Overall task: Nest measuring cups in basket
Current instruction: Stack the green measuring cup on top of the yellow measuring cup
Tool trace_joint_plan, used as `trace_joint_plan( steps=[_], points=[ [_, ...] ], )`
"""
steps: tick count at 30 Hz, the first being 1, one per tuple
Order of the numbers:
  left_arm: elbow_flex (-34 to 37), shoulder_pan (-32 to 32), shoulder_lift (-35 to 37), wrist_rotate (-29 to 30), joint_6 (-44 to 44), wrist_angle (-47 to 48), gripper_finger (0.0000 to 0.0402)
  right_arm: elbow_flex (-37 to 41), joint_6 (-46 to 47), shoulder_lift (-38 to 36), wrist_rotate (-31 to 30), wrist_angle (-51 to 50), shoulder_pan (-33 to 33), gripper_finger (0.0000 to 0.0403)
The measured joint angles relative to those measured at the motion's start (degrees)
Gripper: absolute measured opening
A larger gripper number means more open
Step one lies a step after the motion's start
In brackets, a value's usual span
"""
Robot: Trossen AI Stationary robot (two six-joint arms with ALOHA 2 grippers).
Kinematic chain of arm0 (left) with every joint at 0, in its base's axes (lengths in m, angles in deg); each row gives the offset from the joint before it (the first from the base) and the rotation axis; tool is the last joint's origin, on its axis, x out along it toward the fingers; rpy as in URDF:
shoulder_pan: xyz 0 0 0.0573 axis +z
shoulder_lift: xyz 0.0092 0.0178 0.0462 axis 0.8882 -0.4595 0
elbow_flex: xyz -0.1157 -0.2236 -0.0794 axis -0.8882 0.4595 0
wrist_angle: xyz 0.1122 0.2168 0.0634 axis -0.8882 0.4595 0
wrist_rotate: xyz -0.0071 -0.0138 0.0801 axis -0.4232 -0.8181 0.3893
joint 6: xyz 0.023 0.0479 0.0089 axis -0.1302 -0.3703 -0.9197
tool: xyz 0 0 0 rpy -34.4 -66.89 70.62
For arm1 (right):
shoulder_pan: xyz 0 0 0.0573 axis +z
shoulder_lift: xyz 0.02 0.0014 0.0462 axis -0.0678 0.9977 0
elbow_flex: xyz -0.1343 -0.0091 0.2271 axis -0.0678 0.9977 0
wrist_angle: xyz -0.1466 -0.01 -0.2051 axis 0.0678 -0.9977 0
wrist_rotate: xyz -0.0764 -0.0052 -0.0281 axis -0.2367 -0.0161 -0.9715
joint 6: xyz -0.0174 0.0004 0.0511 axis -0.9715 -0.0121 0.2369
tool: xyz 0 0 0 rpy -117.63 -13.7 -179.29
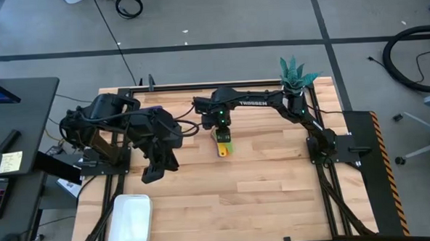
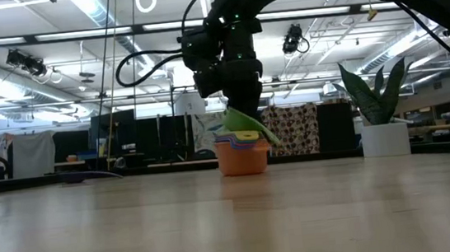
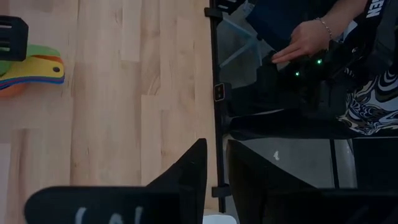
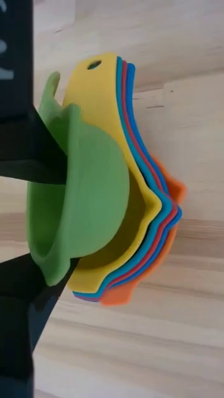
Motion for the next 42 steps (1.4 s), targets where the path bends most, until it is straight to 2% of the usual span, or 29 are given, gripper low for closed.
trace_joint_plan(
  steps=[5,12,13,18,26,29,33,37,42],
  points=[
    [0.0,0.0,0.0,-0.01,-0.05,0.0,0.0066,-1.95,0.02,0.09,0.0,-1.59,-0.11,0.0141],
    [0.0,0.0,0.0,-0.02,-0.09,0.0,0.0066,-7.17,0.04,0.11,0.0,-3.21,-0.18,0.0022],
    [0.0,0.0,0.0,-0.01,-0.1,0.0,0.0066,-7.87,0.02,0.11,0.0,-3.23,-0.22,0.0016],
    [0.0,0.0,0.0,0.0,-0.2,0.0,0.0066,-10.6,0.04,0.09,-0.3,-5.58,-0.76,0.0014],
    [-0.01,-0.01,0.0,0.0,-0.22,-0.01,0.0066,-10.47,1.29,0.07,-1.2,-14.27,-2.57,0.0014],
    [-0.02,0.0,0.0,0.0,-0.22,-0.02,0.0066,-10.47,5.38,0.07,-0.04,-14.79,-3.46,0.0014],
    [-0.02,0.0,0.0,0.0,-0.22,-0.01,0.0066,-10.47,9.35,0.07,5.67,-14.76,-4.49,0.0014],
    [-0.02,0.0,0.0,0.02,-2.58,-0.05,0.0066,-10.47,11.28,0.07,4.97,-14.63,-4.76,0.0014],
    [-0.02,0.0,0.0,0.0,-3.04,-0.31,0.0066,-10.47,19.52,0.07,4.94,-11.16,-4.94,0.0014]
  ],
)
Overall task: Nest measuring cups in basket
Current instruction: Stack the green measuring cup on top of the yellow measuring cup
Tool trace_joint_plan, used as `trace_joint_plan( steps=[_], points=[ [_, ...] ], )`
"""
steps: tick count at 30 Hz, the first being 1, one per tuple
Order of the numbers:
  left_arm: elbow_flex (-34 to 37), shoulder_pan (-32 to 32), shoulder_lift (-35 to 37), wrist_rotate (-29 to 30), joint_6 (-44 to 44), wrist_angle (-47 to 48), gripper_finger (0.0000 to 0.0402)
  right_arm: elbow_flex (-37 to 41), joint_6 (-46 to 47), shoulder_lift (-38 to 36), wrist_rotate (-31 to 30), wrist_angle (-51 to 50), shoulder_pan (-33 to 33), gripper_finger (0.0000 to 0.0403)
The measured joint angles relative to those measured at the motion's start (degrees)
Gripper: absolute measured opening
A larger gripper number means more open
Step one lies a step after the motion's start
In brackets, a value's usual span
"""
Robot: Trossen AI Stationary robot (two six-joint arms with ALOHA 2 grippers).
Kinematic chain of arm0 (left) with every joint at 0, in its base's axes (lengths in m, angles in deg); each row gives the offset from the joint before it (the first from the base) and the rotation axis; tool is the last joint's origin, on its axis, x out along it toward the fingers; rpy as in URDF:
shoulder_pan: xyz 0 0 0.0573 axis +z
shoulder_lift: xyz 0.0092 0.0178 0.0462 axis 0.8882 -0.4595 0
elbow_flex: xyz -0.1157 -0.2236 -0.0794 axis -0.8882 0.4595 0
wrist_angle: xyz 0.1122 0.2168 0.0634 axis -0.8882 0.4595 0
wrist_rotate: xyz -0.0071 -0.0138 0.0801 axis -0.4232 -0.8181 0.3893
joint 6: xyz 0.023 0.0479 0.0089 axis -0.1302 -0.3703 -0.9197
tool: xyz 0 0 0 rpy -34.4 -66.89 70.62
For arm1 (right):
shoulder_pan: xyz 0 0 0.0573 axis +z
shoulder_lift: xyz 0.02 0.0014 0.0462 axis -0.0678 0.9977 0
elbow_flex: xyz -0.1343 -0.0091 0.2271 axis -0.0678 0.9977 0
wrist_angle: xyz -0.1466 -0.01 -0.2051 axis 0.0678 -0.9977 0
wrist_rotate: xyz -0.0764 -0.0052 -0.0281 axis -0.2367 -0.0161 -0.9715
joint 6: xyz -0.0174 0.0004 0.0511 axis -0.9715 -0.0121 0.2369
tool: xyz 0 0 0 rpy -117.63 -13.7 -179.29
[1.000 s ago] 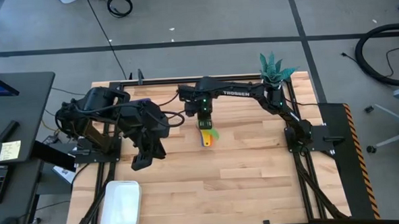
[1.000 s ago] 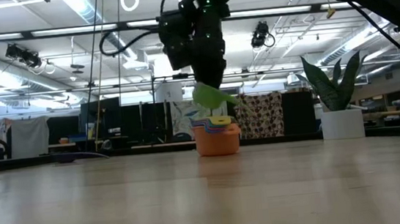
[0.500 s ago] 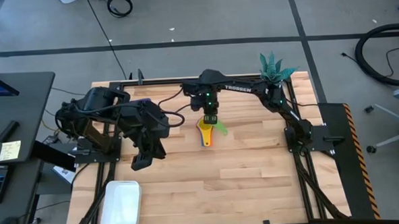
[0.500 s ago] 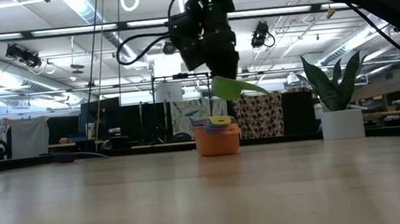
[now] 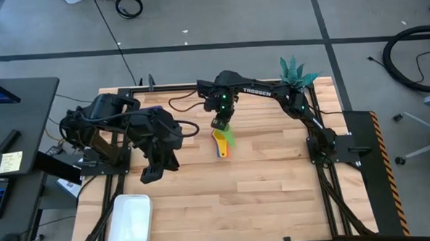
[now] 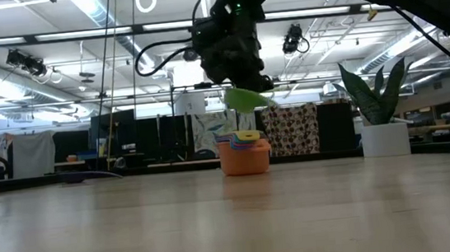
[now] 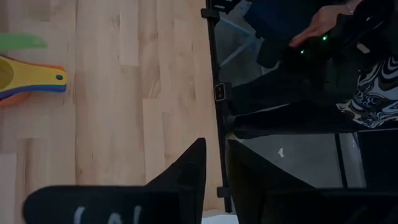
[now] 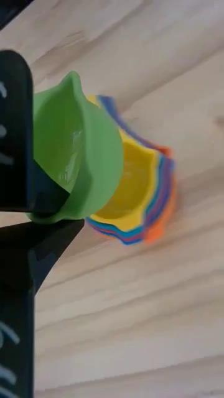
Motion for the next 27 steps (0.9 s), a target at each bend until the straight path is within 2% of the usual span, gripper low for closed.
trace_joint_plan(
  steps=[3,12,19,27],
  points=[
    [0.0,0.0,0.0,0.0,0.02,0.0,0.0066,0.0,7.2,0.0,0.12,1.61,0.01,0.0014],
    [0.0,0.0,0.0,0.0,0.41,-0.02,0.0066,0.09,18.34,0.0,3.21,0.9,-0.48,0.0014],
    [0.0,-0.37,-0.01,0.0,0.17,0.0,0.0066,4.7,21.06,-0.04,6.06,3.86,-0.42,0.0014],
    [0.0,-2.1,-0.02,0.0,-0.2,0.02,0.0066,9.74,21.28,0.0,5.88,4.95,-0.58,0.0014]
  ],
)
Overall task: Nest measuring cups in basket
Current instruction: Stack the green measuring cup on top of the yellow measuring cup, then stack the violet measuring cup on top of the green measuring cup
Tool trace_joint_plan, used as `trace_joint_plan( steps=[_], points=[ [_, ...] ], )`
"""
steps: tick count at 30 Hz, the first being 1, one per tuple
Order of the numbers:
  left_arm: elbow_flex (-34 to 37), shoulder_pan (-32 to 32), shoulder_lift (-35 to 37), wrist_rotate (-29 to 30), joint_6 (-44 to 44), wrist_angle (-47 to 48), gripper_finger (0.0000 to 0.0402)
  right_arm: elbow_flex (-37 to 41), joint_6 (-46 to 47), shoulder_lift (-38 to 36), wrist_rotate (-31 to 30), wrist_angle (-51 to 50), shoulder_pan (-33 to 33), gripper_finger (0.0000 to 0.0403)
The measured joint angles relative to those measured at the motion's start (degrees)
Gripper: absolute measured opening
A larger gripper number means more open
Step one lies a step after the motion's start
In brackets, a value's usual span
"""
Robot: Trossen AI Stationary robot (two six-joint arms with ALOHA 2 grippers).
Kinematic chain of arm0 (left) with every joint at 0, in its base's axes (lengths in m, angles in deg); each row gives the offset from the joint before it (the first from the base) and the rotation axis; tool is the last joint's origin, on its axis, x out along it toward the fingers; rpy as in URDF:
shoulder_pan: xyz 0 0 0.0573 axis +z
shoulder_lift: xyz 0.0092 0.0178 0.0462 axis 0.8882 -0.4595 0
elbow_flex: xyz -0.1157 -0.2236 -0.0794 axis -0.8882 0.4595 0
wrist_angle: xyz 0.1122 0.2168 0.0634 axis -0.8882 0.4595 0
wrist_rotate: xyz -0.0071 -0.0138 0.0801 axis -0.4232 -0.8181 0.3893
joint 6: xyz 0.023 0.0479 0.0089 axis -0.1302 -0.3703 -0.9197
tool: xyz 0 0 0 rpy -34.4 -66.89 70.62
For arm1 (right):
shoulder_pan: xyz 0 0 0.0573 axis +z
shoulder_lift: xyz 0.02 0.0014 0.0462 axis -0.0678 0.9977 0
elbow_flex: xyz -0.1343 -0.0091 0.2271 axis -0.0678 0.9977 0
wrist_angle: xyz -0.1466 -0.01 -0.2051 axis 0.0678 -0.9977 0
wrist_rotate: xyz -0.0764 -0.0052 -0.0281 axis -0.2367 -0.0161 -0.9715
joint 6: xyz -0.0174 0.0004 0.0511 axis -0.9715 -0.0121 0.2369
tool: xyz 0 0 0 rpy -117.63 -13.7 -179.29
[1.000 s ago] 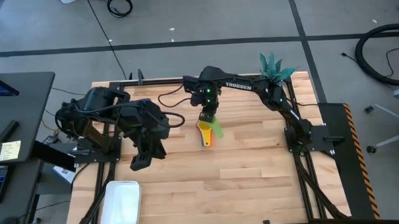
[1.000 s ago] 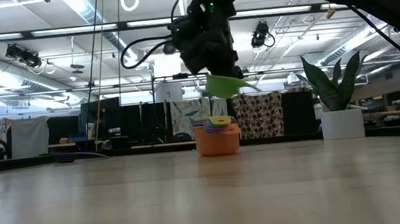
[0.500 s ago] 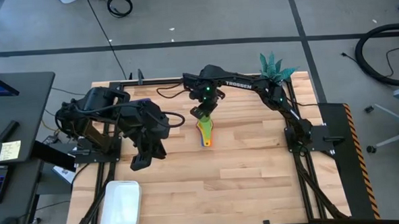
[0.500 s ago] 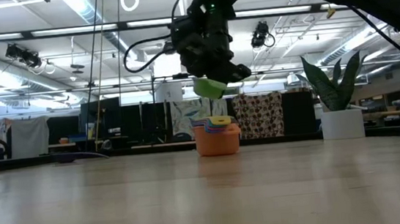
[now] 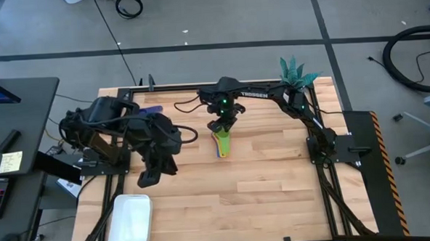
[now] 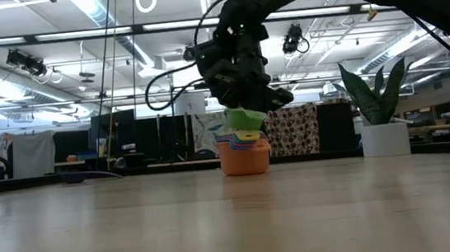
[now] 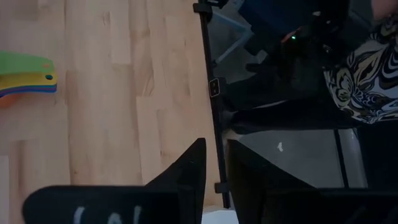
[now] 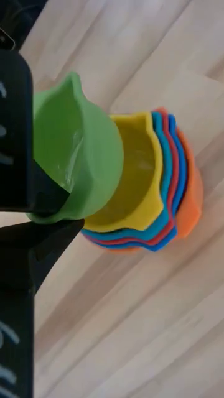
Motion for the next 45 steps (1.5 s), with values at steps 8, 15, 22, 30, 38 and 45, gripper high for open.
trace_joint_plan(
  steps=[8,15,22,30,38,45],
  points=[
    [0.0,-1.69,0.0,0.0,0.01,0.0,0.0066,2.23,-0.2,-0.07,1.89,3.22,-0.03,0.0025],
    [0.0,-2.55,0.0,0.0,0.02,-0.02,0.0066,2.23,-0.24,-0.07,2.7,4.96,-0.23,0.008],
    [0.0,-2.53,0.0,0.02,0.2,-0.02,0.0066,1.69,-4.13,0.07,6.57,3.14,-1.23,0.0096],
    [0.0,-2.49,0.0,0.08,0.1,0.0,0.0066,-2.73,-8.67,0.06,7.44,-7.1,-2.53,0.0092],
    [0.05,-2.49,0.0,13.39,0.66,0.66,0.0066,-6.99,-20.74,-1.26,9.36,-8.22,-2.61,0.0092],
    [0.11,-1.98,-0.02,27.41,5.29,0.66,0.0066,-8.69,-29.08,-10.7,12.01,-8.57,-2.57,0.0092]
  ],
)
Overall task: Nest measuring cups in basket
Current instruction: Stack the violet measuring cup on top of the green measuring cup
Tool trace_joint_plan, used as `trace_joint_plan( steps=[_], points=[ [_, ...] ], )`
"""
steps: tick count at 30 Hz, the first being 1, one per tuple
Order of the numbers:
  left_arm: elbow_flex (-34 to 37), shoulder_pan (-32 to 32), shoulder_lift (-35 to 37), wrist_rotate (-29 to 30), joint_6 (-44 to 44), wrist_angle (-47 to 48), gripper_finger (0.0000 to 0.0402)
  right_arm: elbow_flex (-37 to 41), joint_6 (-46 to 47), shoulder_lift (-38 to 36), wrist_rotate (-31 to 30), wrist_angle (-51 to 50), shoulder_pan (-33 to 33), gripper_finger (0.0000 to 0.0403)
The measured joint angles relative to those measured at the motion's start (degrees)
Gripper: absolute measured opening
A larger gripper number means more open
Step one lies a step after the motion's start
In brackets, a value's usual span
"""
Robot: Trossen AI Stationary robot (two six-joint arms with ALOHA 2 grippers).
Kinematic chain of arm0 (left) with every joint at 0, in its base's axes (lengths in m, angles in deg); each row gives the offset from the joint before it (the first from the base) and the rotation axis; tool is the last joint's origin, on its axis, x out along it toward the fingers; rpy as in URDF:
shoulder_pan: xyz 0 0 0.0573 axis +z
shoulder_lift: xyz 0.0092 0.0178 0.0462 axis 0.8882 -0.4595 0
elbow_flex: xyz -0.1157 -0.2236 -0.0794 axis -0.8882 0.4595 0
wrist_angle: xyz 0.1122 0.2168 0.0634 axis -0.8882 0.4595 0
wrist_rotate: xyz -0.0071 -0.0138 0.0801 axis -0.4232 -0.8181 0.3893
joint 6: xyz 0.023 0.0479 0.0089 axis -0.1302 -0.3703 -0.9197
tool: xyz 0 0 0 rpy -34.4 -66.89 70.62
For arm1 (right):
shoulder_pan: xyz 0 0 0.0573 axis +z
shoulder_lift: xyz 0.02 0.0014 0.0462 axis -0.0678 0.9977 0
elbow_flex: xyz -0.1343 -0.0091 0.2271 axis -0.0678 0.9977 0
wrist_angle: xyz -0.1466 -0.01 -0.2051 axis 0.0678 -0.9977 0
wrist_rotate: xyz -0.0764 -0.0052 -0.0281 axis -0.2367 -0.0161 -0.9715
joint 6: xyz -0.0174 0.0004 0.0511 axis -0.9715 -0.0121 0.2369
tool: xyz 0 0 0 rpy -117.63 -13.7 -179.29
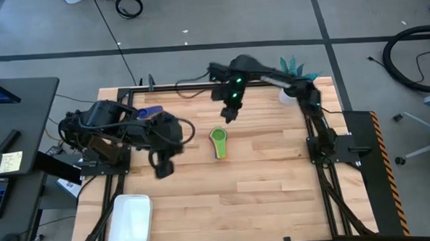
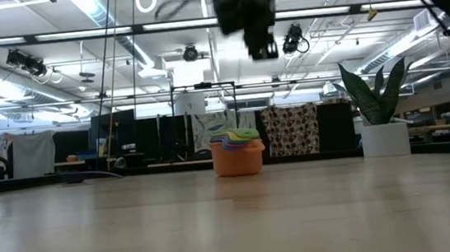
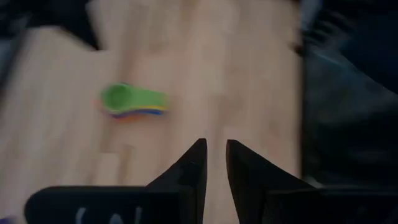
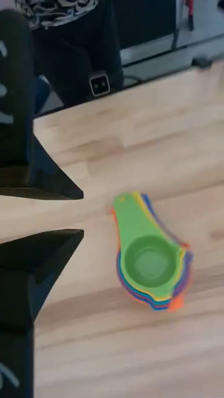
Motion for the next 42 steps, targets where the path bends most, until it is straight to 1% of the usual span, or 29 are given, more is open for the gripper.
trace_joint_plan(
  steps=[3,6,9,13,15,19,24,27,30,35,37,39,41,42],
  points=[
    [0.0,1.48,0.0,7.8,3.98,0.01,0.0066,-0.01,-2.34,-6.29,-0.13,0.0,-0.02,0.0092],
    [0.02,3.86,0.0,11.86,9.04,0.01,0.0066,-0.03,-5.14,-12.77,-0.15,0.02,0.0,0.0092],
    [0.02,7.4,0.0,14.24,14.87,0.0,0.0066,-0.04,-7.81,-19.19,-0.75,0.07,0.0,0.0092],
    [0.04,12.31,-0.6,14.91,16.39,0.02,0.006,-0.04,-8.78,-27.01,-4.77,0.52,0.02,0.0092],
    [0.04,14.72,-0.9,15.02,16.34,0.01,0.0048,-0.04,-8.67,-30.49,-7.45,0.87,0.0,0.0092],
    [0.04,19.4,-0.98,15.07,14.62,0.02,0.0009,-0.04,-8.2,-36.28,-11.69,1.67,0.0,0.0092],
    [0.04,25.02,-0.95,15.22,12.01,0.01,0.0006,-0.04,-7.82,-41.49,-12.63,2.16,0.0,0.0092],
    [0.04,29.24,-0.5,15.11,11.46,0.01,0.0004,-0.04,-5.66,-43.62,-12.68,2.18,0.0,0.0092],
    [0.05,34.05,-0.26,15.2,10.32,0.02,0.0003,-0.04,-3.92,-44.97,-12.79,2.19,0.0,0.0092],
    [0.19,42.72,0.09,14.54,9.77,-0.06,0.0002,-0.04,-3.61,-46.08,-13.62,2.21,0.0,0.0092],
    [2.48,45.73,0.81,12.91,9.24,-0.05,0.0002,-0.04,-3.68,-46.31,-13.66,2.21,0.0,0.0092],
    [7.35,49.0,2.77,8.84,9.35,-0.08,0.0002,-0.04,-4.23,-46.32,-13.67,2.22,0.0,0.0092],
    [14.82,51.58,5.88,4.65,10.58,-0.09,0.0002,-0.02,-5.29,-46.3,-13.99,2.24,0.0,0.0092],
    [19.1,52.68,7.66,3.9,10.7,0.04,0.0002,-0.02,-5.75,-46.27,-14.41,2.28,0.0,0.0092]
  ],
)
